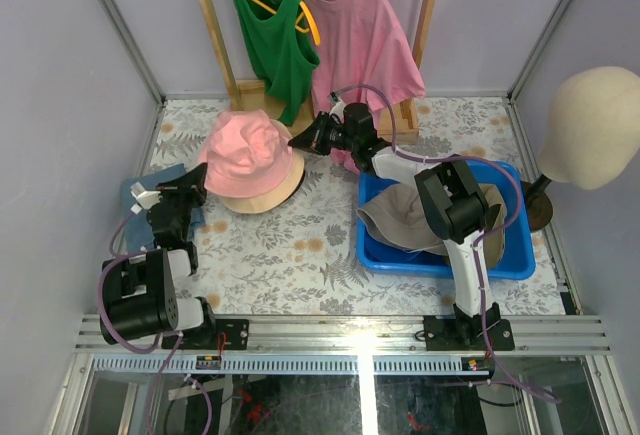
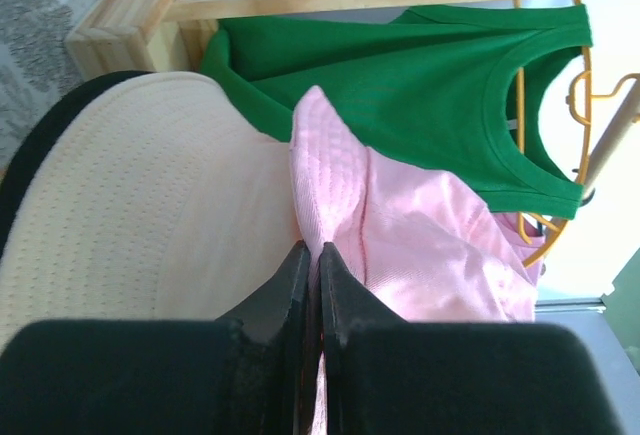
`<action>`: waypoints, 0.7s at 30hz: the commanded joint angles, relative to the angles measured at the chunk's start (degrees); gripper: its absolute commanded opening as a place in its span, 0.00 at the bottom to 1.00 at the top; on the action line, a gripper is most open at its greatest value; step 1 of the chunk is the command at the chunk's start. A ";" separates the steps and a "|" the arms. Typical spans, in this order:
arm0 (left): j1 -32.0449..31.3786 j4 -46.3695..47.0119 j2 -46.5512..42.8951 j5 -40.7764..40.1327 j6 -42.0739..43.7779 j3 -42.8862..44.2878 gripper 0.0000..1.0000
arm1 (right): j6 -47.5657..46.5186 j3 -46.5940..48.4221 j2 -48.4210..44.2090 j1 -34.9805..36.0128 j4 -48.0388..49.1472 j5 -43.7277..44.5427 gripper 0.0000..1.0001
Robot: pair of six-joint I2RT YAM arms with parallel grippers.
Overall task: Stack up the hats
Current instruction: Stack the hat on the hat.
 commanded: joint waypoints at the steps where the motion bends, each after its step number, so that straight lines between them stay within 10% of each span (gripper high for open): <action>1: 0.78 -8.12 -0.62 -1.74 3.31 -1.49 0.00 | -2.11 0.92 -4.13 -0.35 -1.24 -0.24 0.00; 12: 0.70 -20.06 -1.09 -2.94 6.72 -0.12 0.00 | -3.27 0.96 -4.46 -0.33 -3.09 -0.09 0.00; 21: 0.58 -11.11 3.83 1.59 7.65 2.75 0.08 | -2.94 1.81 -4.65 -0.35 -3.14 -0.66 0.00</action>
